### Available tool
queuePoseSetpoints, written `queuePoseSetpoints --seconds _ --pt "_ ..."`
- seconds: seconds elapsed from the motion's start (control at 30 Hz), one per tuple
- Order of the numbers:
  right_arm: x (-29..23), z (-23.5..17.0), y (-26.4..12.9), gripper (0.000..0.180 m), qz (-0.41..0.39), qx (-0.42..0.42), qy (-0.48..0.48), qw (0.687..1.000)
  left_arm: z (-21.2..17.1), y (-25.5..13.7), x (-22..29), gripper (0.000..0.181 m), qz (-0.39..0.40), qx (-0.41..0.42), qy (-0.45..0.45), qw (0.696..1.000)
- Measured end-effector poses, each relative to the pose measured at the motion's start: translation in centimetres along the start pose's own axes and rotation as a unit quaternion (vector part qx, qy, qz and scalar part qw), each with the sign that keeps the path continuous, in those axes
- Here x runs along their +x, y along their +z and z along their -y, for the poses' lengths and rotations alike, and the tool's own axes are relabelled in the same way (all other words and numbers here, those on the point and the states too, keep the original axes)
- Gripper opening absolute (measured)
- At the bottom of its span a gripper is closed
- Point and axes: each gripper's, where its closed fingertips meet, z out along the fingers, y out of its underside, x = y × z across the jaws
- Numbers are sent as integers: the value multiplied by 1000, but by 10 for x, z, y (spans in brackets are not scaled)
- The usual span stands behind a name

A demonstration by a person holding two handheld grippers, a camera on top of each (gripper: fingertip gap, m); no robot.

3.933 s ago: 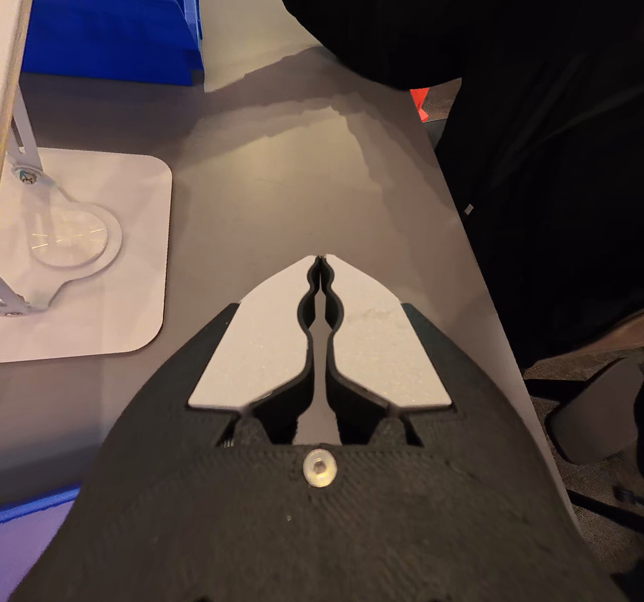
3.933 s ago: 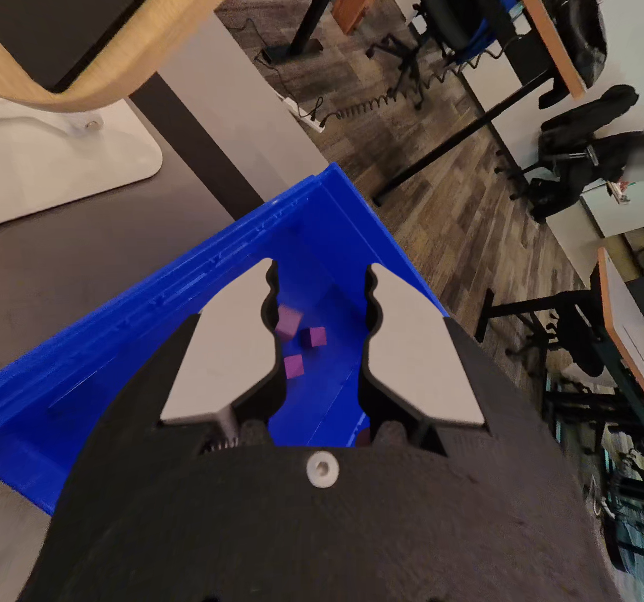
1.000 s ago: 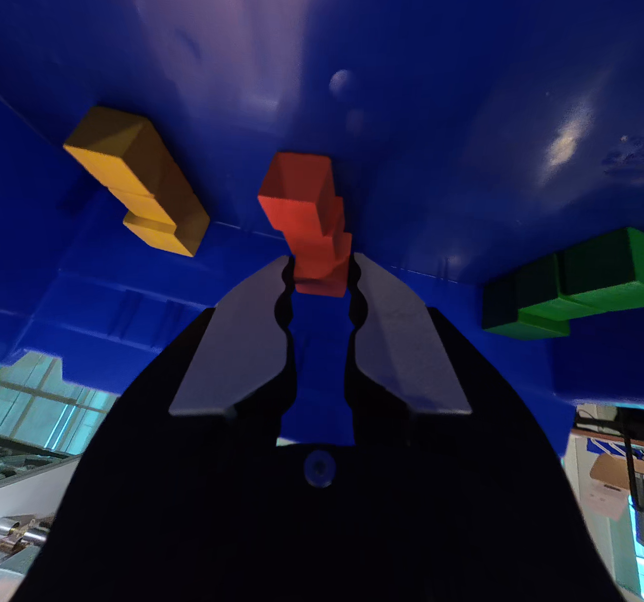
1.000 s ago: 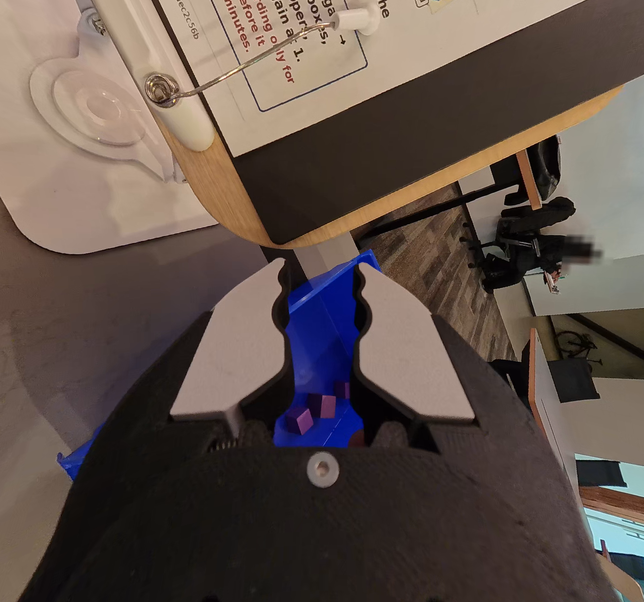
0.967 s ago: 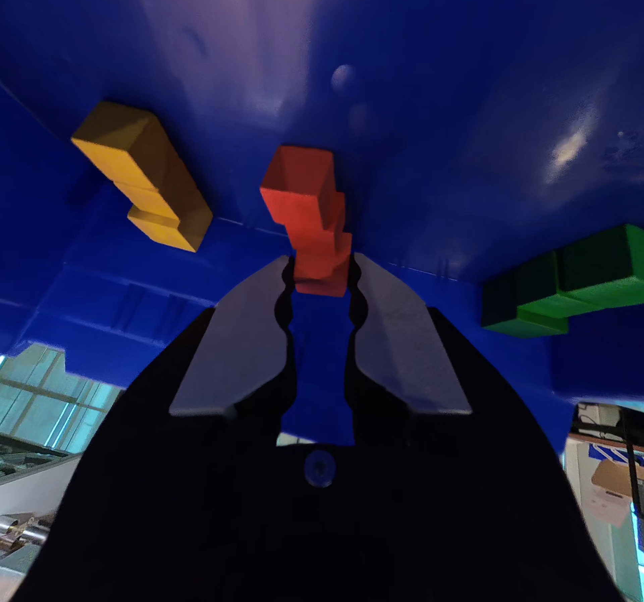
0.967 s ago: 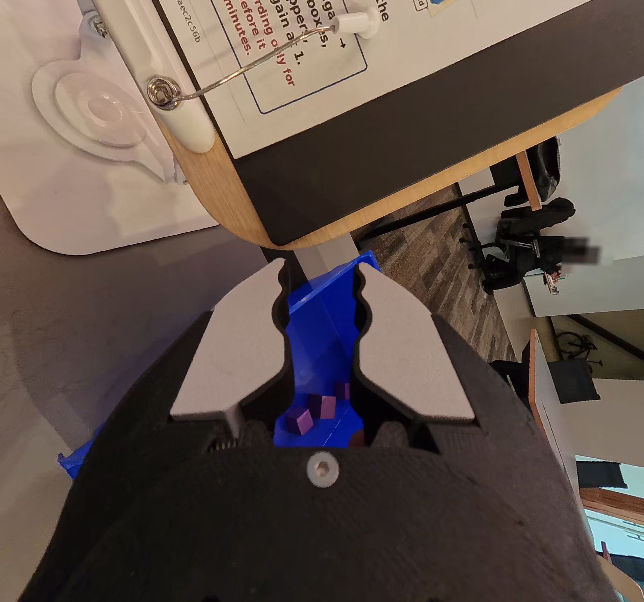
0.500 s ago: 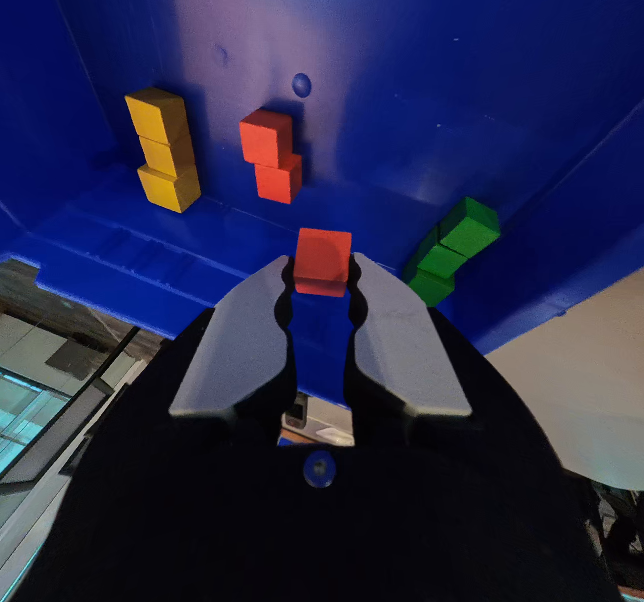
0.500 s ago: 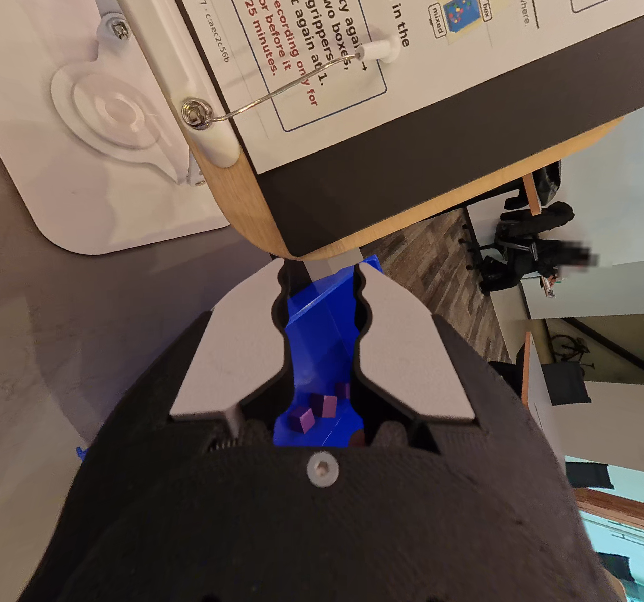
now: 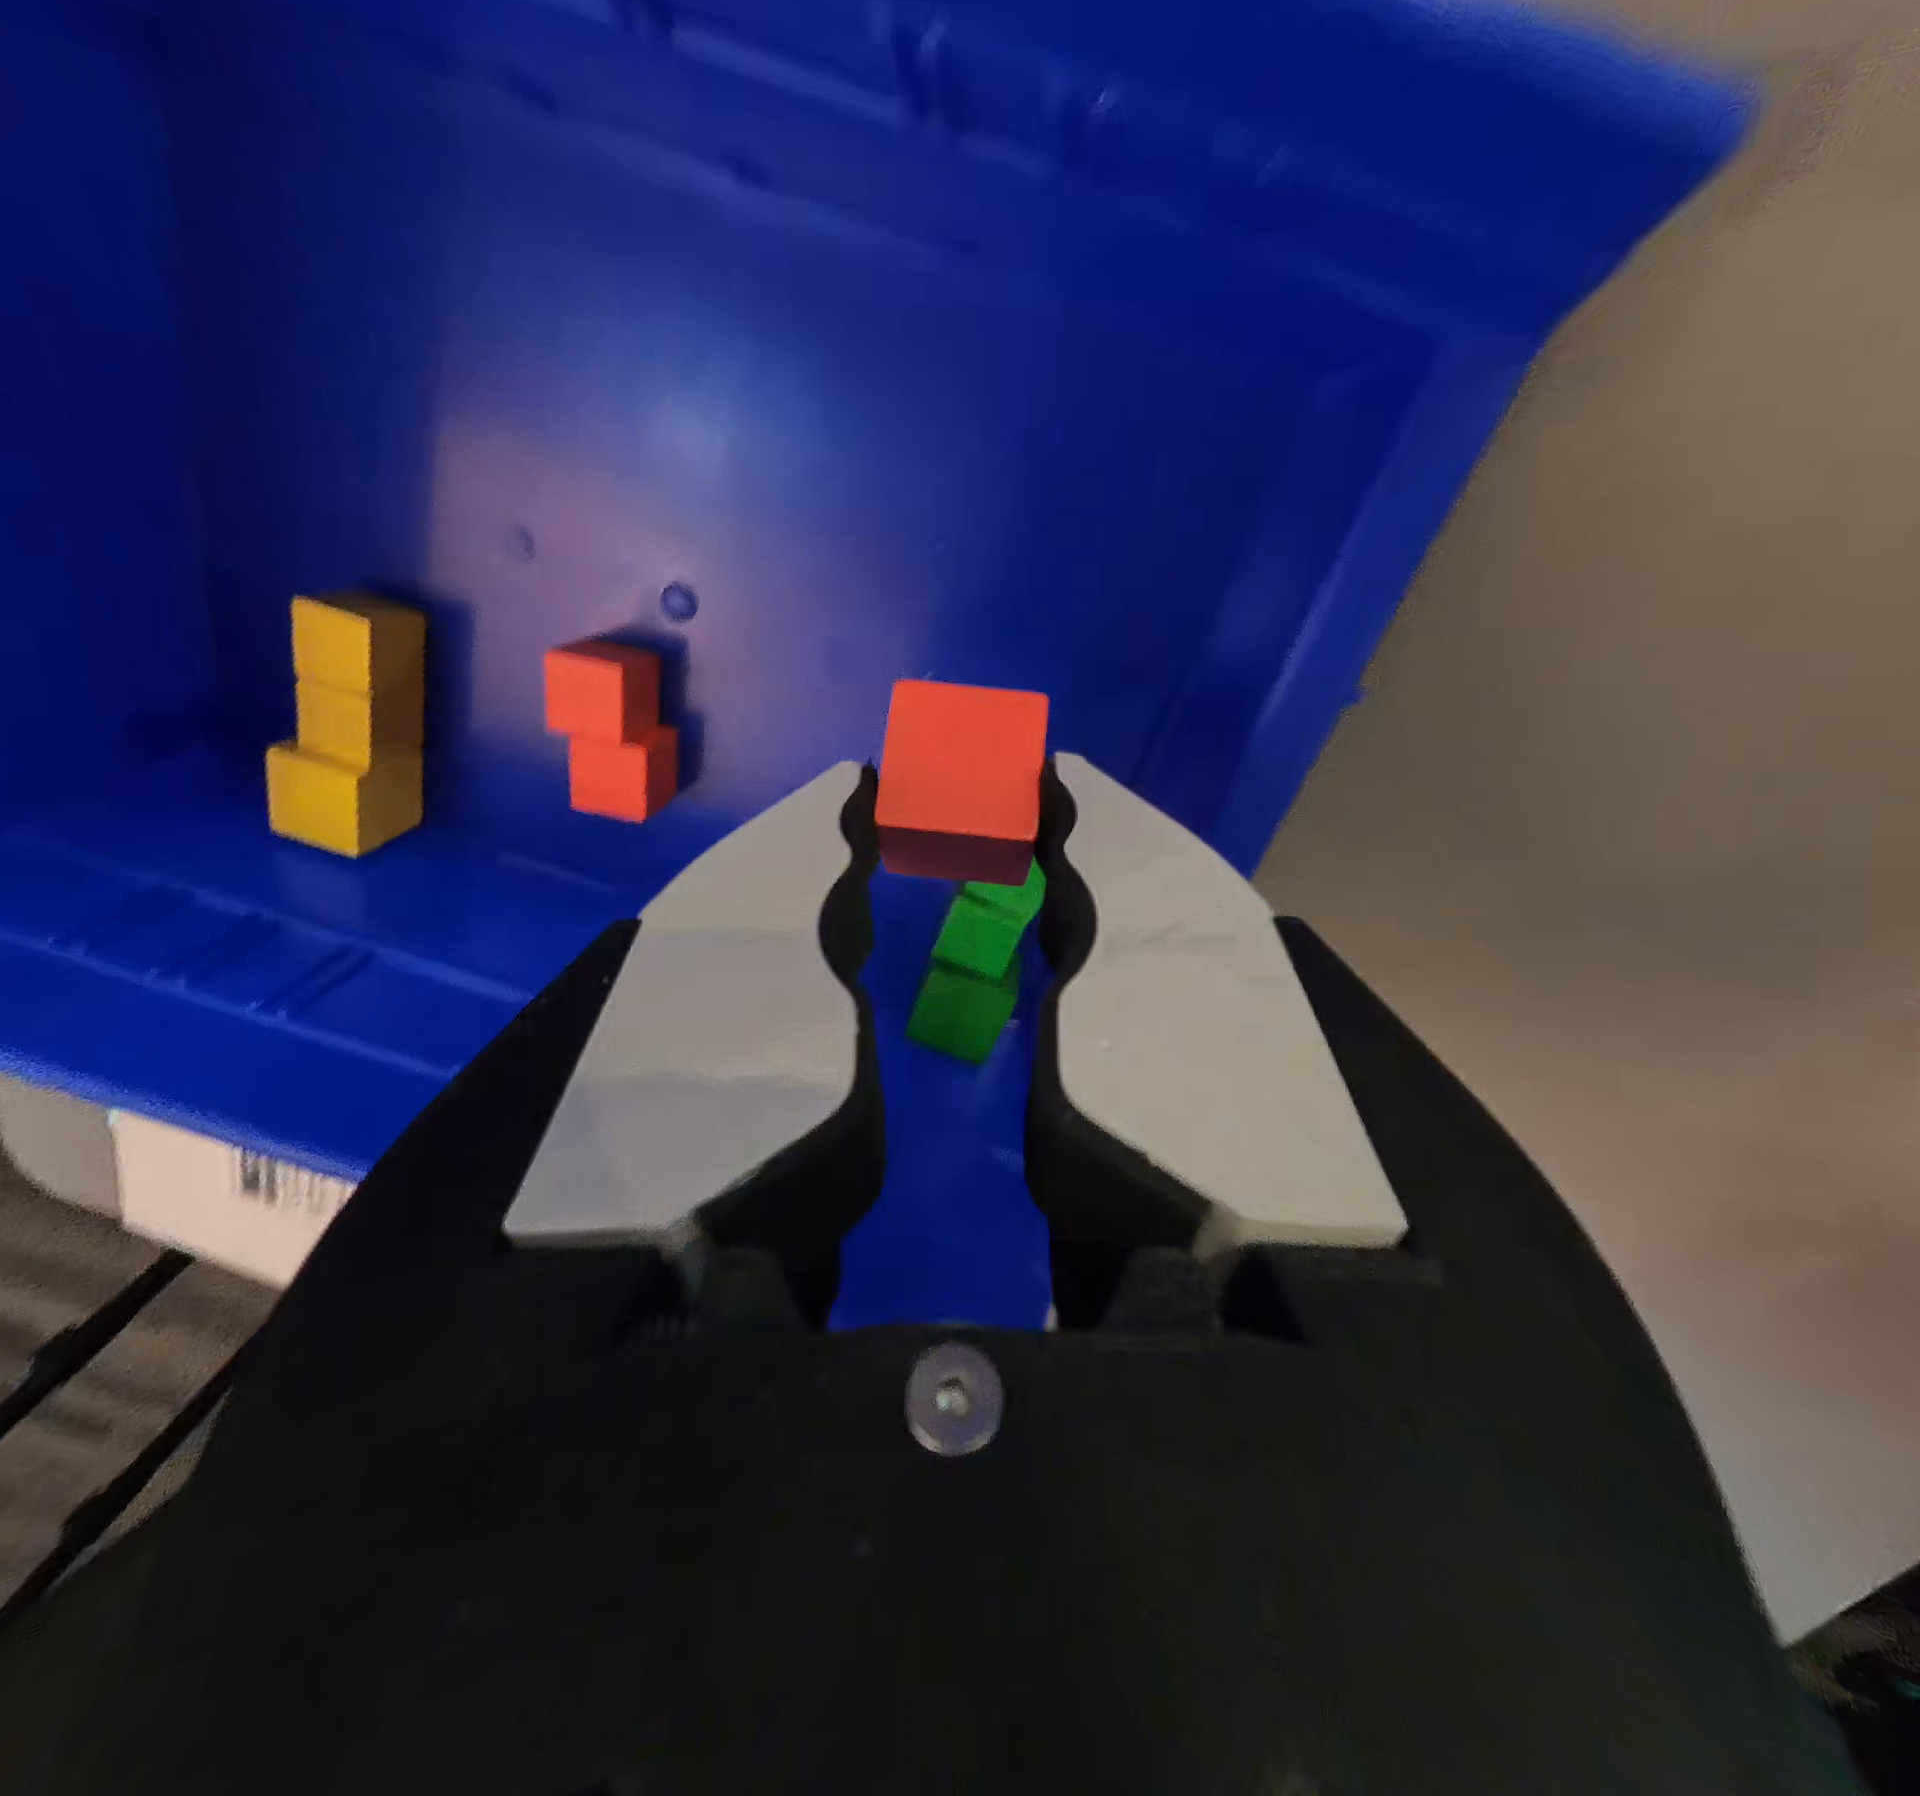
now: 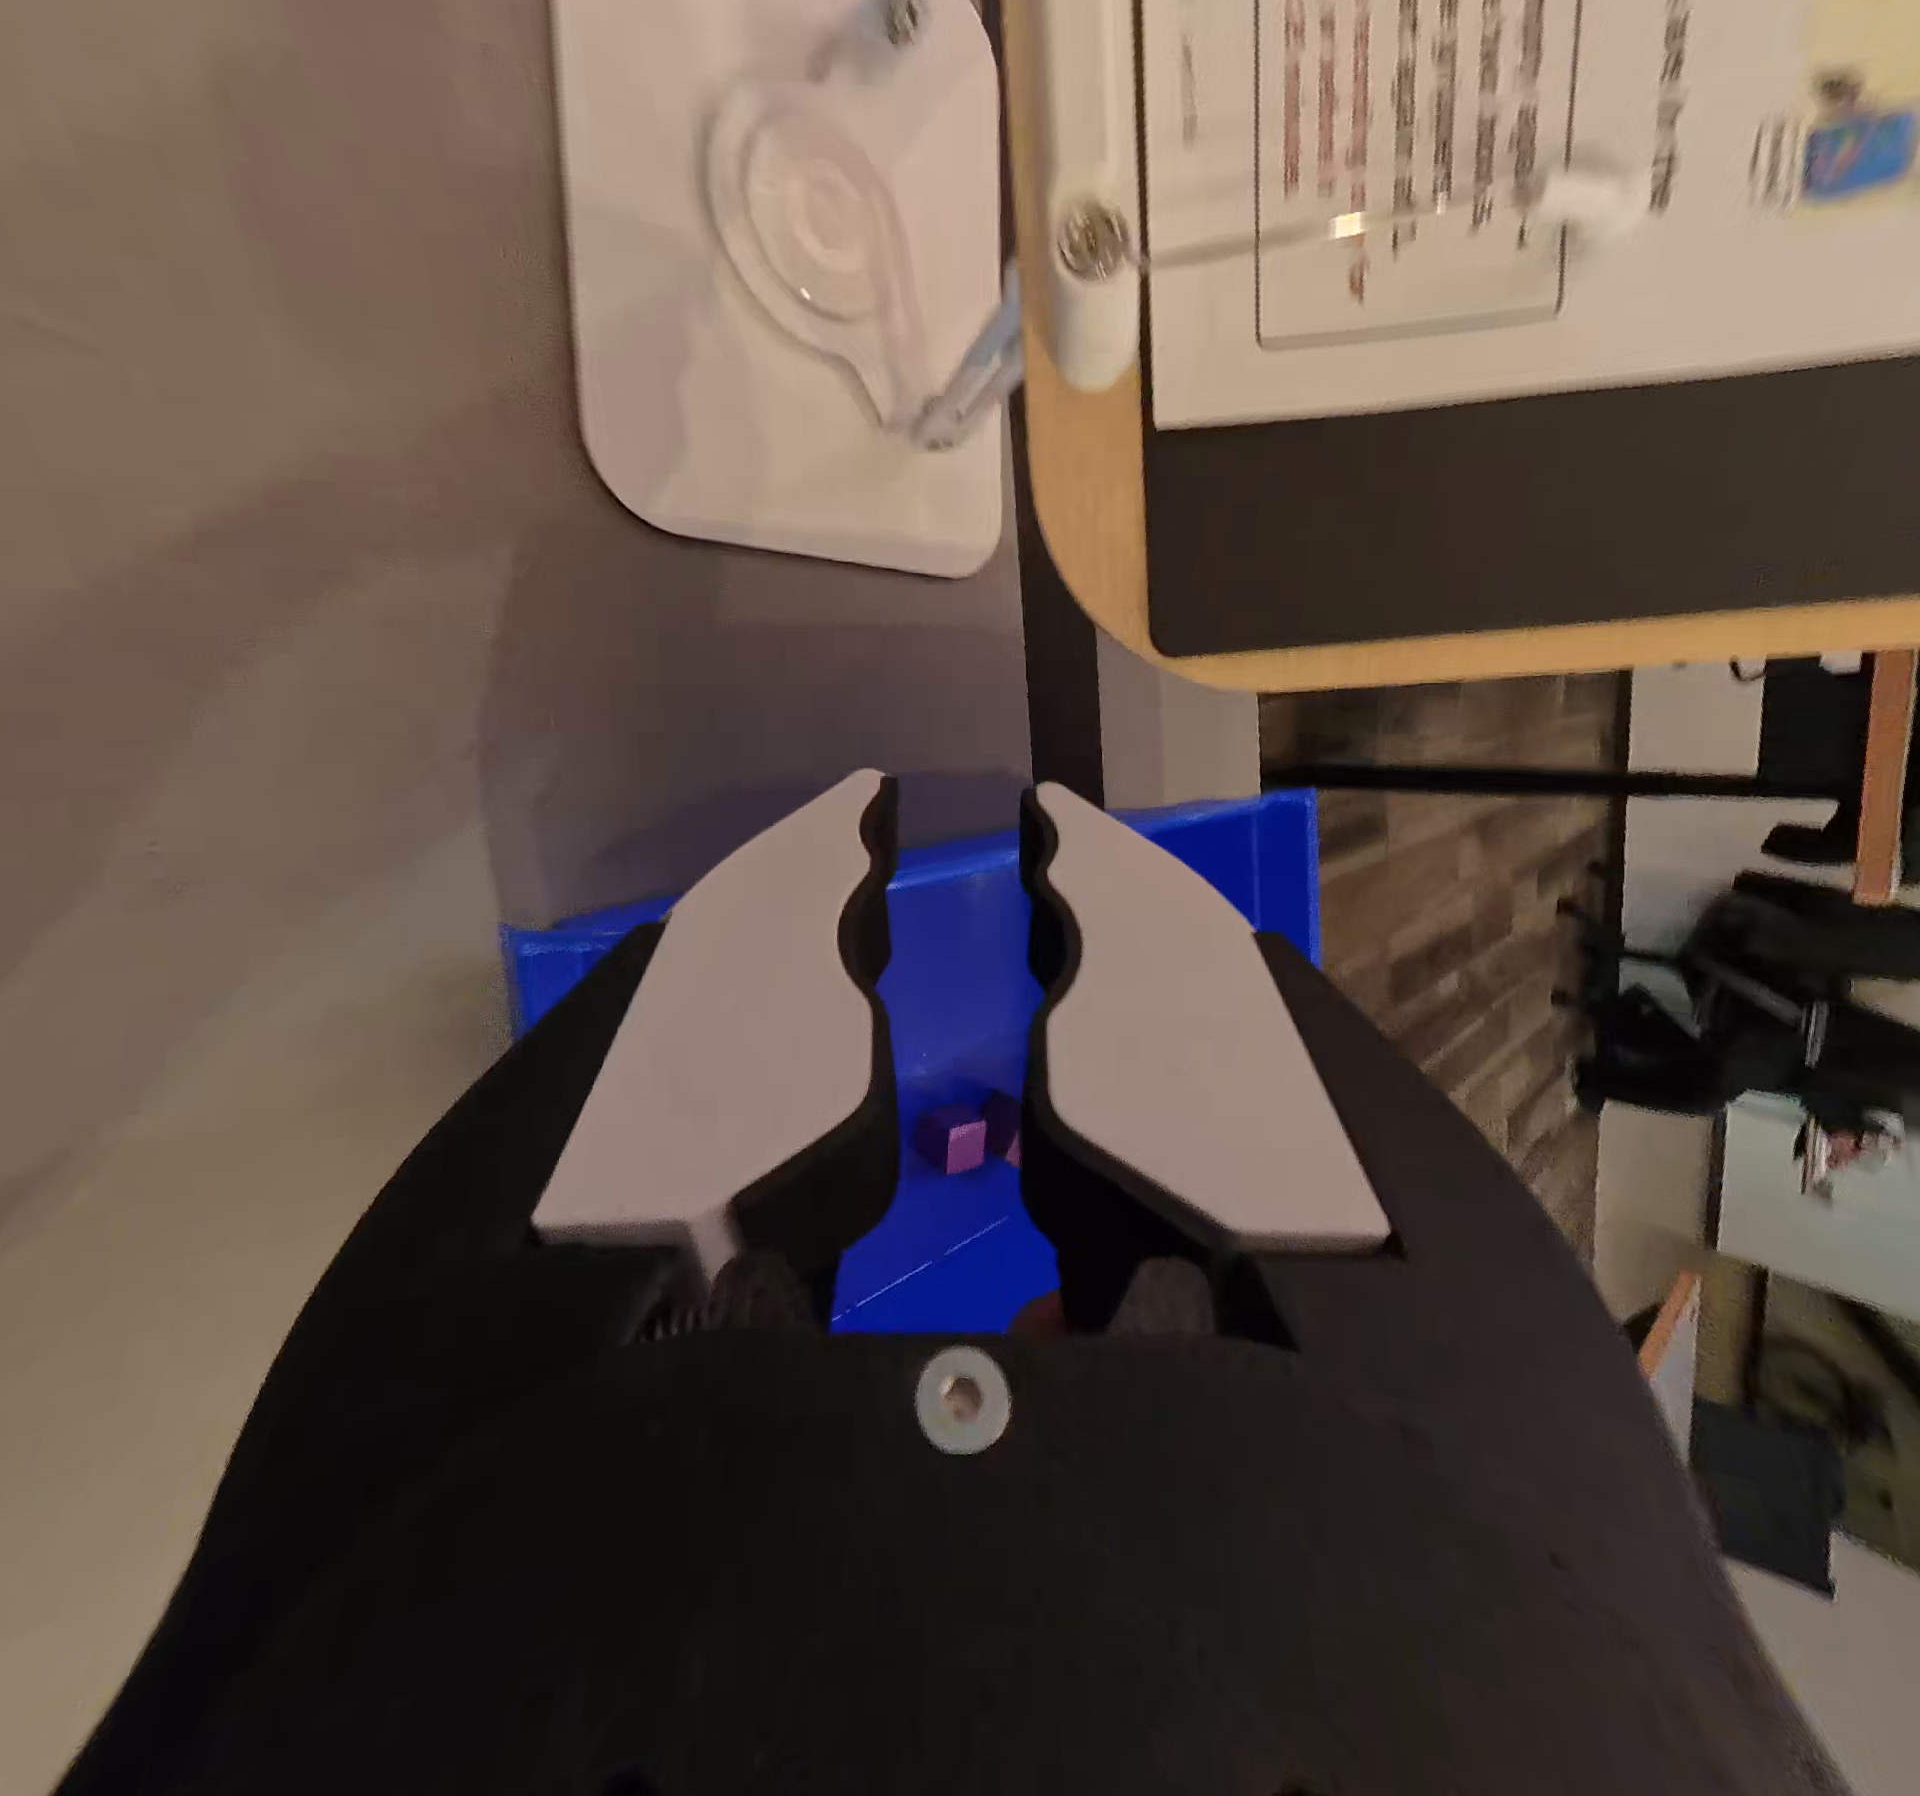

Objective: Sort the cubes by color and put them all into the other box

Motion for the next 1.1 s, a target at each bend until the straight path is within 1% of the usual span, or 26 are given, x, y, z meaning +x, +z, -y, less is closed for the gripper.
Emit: queuePoseSetpoints --seconds 0.03,0.1,0.23,0.37,0.4,0.5,0.57,0.7,0.83,1.1 --pt "-5 7 -7 22 8 11 -10 1000 8 -4 7 28 -11 19 2 1000" --pt "-14 28 -19 23 14 43 -31 999 30 -13 25 28 -38 66 8 997" --pt "-20 87 -29 37 -36 121 -87 988 83 -36 70 28 -96 171 31 980" --pt "-27 147 -26 51 -106 205 -116 966 142 -63 125 28 -152 285 55 945" --pt "-30 158 -24 51 -122 220 -124 960 154 -69 139 28 -168 309 62 934" --pt "-52 182 -10 54 -134 242 -159 948 180 -81 177 28 -213 358 88 905" --pt "-68 195 -4 56 -133 257 -179 940 193 -84 197 28 -242 377 101 888" --pt "-94 214 -2 54 -130 288 -212 925 209 -88 230 28 -302 395 127 859" --pt "-110 223 -1 49 -120 300 -225 919 219 -87 241 28 -322 402 134 847" --pt "-122 230 1 38 -123 306 -240 913 226 -82 248 28 -340 397 137 842"
